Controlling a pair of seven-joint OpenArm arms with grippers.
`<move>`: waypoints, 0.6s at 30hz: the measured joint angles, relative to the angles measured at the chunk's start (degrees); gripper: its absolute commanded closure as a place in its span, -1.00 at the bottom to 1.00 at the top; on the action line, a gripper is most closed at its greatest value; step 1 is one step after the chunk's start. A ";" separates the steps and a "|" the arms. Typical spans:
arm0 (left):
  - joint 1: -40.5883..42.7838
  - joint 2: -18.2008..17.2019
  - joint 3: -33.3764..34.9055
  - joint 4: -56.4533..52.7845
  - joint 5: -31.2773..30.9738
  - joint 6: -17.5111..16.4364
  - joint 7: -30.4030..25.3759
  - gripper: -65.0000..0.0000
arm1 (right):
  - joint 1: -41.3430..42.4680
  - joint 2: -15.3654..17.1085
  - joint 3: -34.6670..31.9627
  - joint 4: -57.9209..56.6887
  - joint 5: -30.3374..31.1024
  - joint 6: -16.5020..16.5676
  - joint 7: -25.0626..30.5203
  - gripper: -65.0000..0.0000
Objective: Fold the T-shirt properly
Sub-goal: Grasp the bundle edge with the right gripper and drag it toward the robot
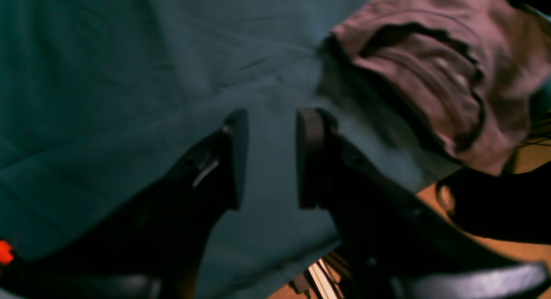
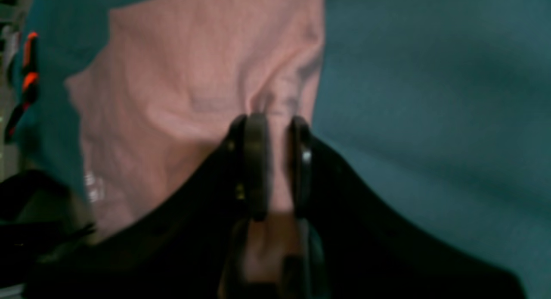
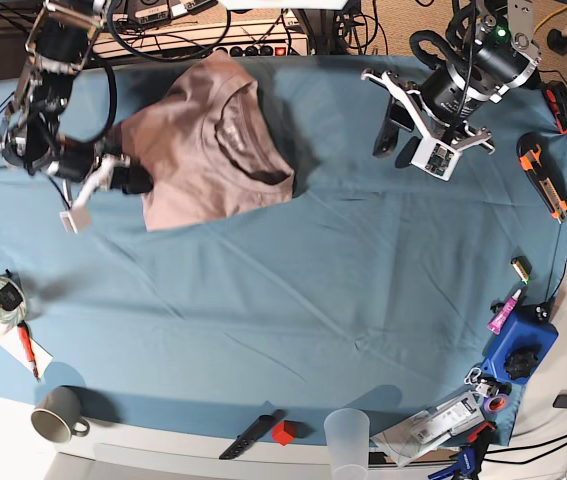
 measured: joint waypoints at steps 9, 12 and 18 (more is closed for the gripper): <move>0.00 0.02 0.00 0.00 0.09 0.00 -0.04 0.47 | 9.27 -0.72 -0.24 -0.22 -15.89 -2.08 9.18 1.00; 0.02 0.00 0.00 0.00 0.09 0.00 -0.04 0.47 | 9.90 -0.76 -0.24 -0.22 -18.27 -4.70 11.65 1.00; 0.02 0.02 -0.02 0.00 0.09 0.00 -0.02 0.46 | 8.07 -0.96 4.37 -0.22 -20.81 -9.53 12.35 1.00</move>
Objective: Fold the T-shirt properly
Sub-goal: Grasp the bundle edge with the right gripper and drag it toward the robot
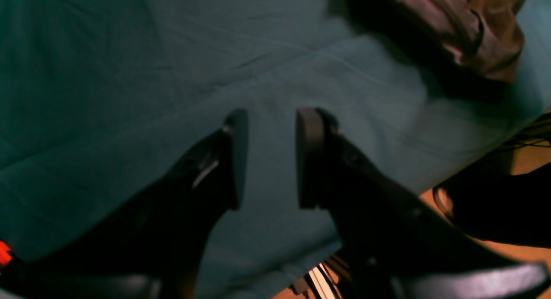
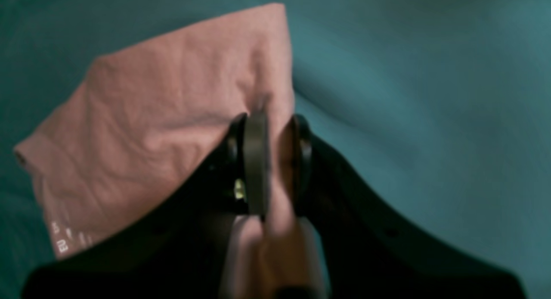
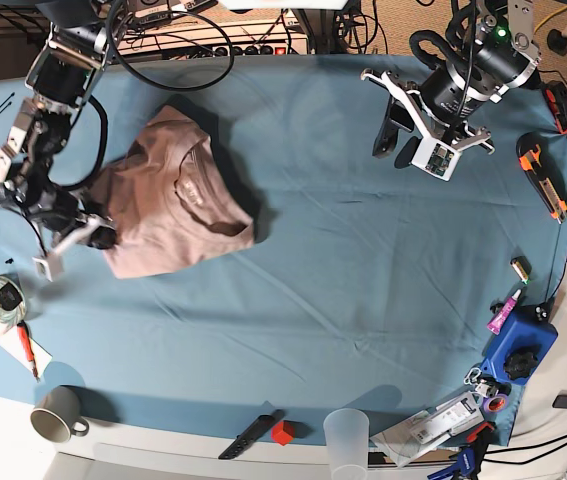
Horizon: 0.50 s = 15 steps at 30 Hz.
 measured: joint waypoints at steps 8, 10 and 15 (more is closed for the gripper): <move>0.00 0.00 0.00 0.00 -1.44 0.00 0.11 0.46 | -8.48 0.04 18.08 -0.09 7.69 -0.81 -1.03 1.00; -0.02 0.00 0.02 0.00 -2.86 -0.02 0.09 0.46 | -10.82 -0.59 21.49 -0.09 10.75 0.52 -1.11 1.00; 0.00 -0.09 0.02 0.00 -3.02 0.00 0.11 0.46 | -14.71 -4.68 31.74 -0.09 17.35 2.95 -2.12 1.00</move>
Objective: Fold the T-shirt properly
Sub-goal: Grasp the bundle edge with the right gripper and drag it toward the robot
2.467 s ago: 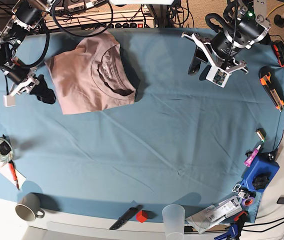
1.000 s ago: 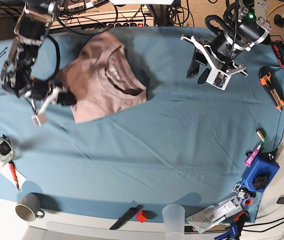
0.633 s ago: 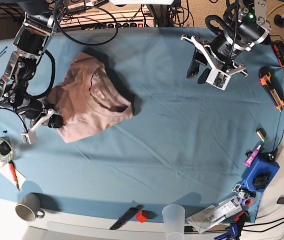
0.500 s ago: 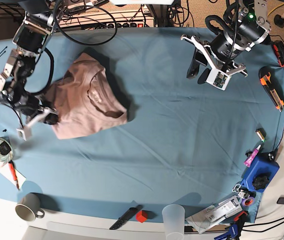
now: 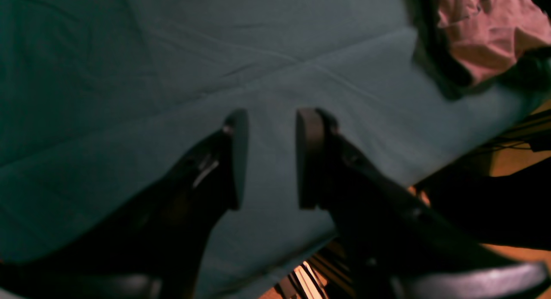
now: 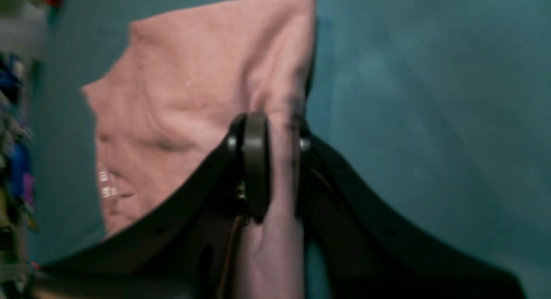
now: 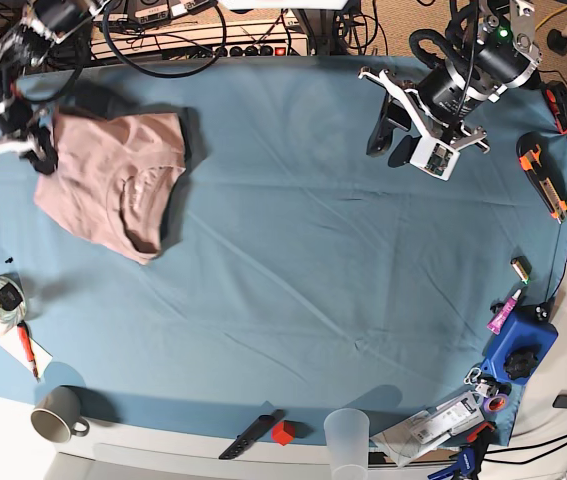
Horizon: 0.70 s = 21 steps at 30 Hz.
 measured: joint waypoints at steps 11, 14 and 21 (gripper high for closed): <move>0.00 -0.13 -0.02 0.00 -1.77 0.00 0.46 0.46 | -7.80 -4.48 1.92 0.26 11.91 4.48 -2.82 1.00; 0.00 -1.73 0.00 0.00 -2.29 -0.02 0.46 0.46 | -10.45 -5.31 1.84 0.26 16.04 6.16 -4.72 1.00; 0.00 -5.79 0.00 0.00 -2.34 0.00 0.46 0.46 | -15.28 -8.68 1.97 0.26 24.90 7.39 -7.21 1.00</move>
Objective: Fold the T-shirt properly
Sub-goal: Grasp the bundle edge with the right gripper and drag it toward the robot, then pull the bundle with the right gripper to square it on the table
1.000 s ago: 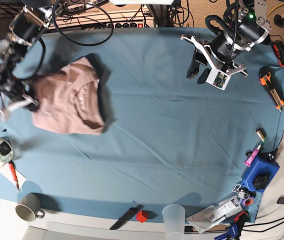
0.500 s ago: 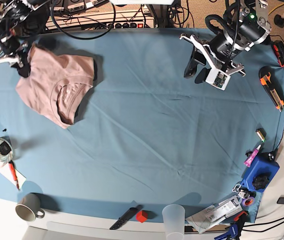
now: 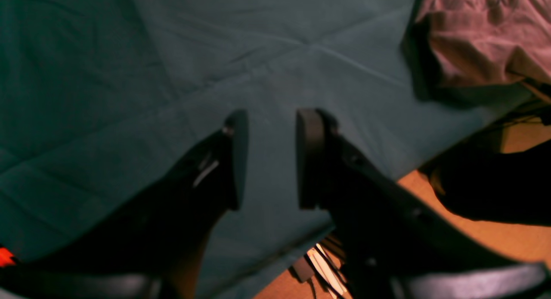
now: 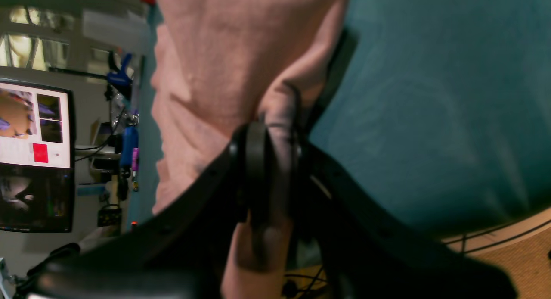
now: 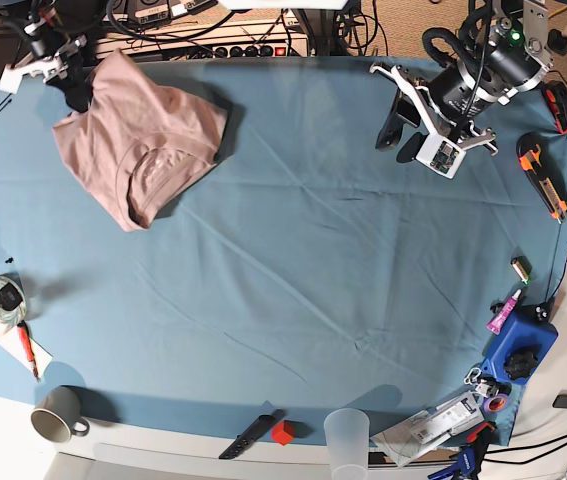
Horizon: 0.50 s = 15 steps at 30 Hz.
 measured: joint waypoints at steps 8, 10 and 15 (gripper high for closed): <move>0.00 0.00 0.00 0.00 -1.11 0.00 2.05 0.46 | 2.97 -6.38 -8.74 0.33 1.84 0.04 0.57 1.00; -0.02 -0.02 0.02 0.00 -1.20 -0.02 2.80 0.46 | 3.85 -7.58 -10.03 0.66 0.81 -0.04 0.46 1.00; -0.02 0.00 0.04 0.00 -1.49 0.00 3.02 0.47 | 5.79 -9.57 -11.52 1.42 -4.31 -1.14 2.43 1.00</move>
